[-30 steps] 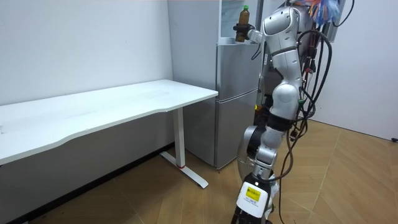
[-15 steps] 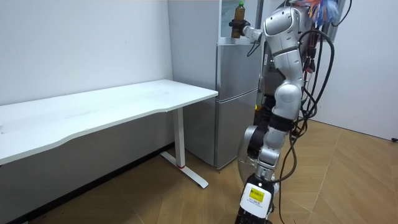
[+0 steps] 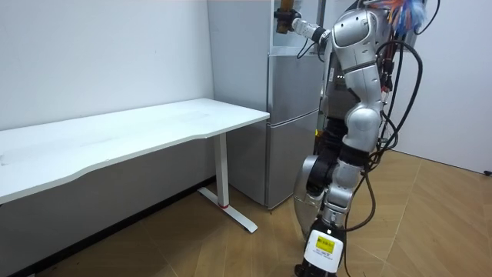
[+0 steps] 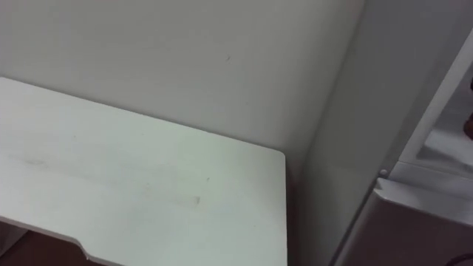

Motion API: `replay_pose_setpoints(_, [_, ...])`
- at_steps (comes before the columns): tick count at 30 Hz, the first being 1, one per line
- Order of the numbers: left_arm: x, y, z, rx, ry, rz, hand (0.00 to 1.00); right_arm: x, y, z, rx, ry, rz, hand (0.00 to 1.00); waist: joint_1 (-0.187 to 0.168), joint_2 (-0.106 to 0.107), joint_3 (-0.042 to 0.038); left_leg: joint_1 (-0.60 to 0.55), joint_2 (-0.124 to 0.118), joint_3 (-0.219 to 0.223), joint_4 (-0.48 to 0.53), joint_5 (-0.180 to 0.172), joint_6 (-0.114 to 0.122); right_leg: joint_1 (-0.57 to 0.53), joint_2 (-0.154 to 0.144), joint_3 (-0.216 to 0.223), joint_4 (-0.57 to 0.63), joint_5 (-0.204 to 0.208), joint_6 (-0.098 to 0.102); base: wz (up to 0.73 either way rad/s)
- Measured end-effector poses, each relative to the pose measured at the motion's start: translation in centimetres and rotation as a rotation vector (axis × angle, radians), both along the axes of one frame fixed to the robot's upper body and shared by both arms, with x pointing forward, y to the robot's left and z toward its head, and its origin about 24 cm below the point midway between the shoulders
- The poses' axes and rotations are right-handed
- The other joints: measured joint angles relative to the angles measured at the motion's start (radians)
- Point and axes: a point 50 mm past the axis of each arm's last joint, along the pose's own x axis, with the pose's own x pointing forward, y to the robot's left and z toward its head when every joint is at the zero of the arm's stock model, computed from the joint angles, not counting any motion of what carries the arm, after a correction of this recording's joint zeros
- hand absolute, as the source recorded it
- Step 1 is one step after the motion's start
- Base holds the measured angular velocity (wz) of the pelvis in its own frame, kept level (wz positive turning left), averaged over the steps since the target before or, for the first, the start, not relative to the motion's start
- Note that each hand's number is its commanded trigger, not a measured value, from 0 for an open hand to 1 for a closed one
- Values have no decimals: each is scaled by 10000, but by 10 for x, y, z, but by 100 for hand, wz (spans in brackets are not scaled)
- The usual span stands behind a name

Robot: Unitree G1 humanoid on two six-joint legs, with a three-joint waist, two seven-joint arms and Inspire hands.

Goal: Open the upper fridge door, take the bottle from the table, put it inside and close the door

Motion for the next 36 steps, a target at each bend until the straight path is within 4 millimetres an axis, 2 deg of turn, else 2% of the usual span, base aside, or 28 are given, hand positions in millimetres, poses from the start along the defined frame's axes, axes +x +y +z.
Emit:
replay_pose_setpoints(5, [-1, 0, 0, 5, 37, 11, 0, 2, -4, -15, 184, 641, 31, 100, 126, 109, 45, -6, -7, -113, 70, 0, -5, 151, 12, -10, -115, -3, 4, 6])
replay_pose_setpoints(9, [0, -1, 0, -27, 41, -91, 0, 1, -11, -32, 852, 1124, -107, 100, 234, 228, 4, -71, -12, -231, 99, -2, -6, 162, -26, -299, -111, 0, 0, 9])
replay_pose_setpoints(12, [-2, 1, 1, 11, 176, -94, 0, 1, -13, -33, 872, 1079, -128, 100, 385, 300, -42, -101, 1, -267, 140, -8, -19, 183, -21, -405, -131, 0, 1, 2])
replay_pose_setpoints(16, [-2, 3, 2, 58, 254, -200, 0, -1, -18, -38, 369, 1515, -283, 100, 663, 333, -10, -93, 2, -268, 143, 3, -40, 197, -26, -520, -135, 1, -1, 0])
replay_pose_setpoints(23, [-3, 3, 2, 48, 324, -145, 0, -2, -21, -40, -147, 1847, -358, 100, 809, 347, 5, -244, -2, -374, 257, -1, -38, 157, -108, -1130, -101, 21, -29, 5])
replay_pose_setpoints(28, [-2, 3, 1, 25, 303, -147, 0, -3, -23, -41, -215, 1691, -359, 100, 915, 431, 22, -268, 5, -382, 298, -2, -39, 179, -131, -1386, -115, 34, -48, 1])
replay_pose_setpoints(36, [0, 4, 2, 38, 343, -307, 0, -6, -28, -46, -233, 1644, -452, 100, 1014, 474, 26, -284, 0, -580, 371, -17, -62, 318, -96, -1409, -260, 84, -103, 5])
